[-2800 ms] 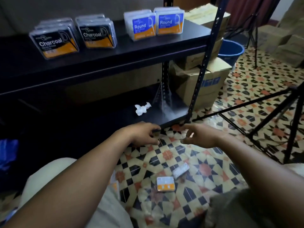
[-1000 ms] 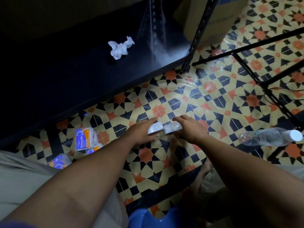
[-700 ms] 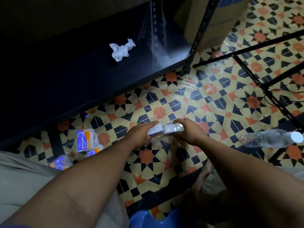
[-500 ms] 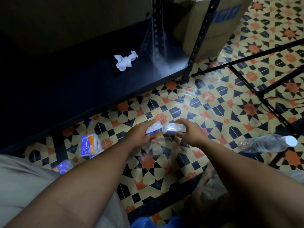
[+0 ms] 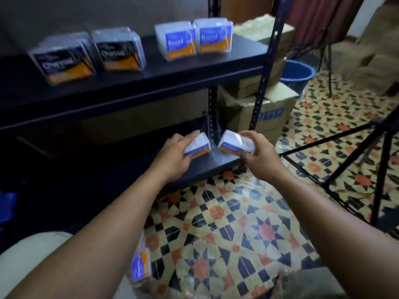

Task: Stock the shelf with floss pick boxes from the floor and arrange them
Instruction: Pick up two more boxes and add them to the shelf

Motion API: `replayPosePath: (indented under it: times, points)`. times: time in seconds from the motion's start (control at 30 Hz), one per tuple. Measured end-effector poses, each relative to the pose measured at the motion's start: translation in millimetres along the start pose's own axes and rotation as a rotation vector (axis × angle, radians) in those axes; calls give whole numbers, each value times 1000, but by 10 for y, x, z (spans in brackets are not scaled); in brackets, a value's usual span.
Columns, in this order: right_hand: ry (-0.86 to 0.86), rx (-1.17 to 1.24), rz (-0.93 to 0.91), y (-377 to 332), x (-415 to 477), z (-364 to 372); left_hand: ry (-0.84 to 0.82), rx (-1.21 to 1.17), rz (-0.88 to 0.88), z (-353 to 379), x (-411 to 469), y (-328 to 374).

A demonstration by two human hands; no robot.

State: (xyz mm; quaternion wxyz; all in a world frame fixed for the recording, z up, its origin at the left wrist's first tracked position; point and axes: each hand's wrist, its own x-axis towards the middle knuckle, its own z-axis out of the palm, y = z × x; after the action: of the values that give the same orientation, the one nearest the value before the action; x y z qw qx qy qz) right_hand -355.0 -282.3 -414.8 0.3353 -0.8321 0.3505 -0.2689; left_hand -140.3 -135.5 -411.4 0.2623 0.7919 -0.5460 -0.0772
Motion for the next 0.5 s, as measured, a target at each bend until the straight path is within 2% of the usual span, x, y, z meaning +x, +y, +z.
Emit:
replayPosePath:
  times: [0.27, 0.5]
  points:
    - [159, -31, -254, -1060, 445, -768, 260, 188, 199, -1248, 183, 631]
    - [200, -140, -322, -1627, 907, -963, 306, 274, 204, -1731, 507, 879]
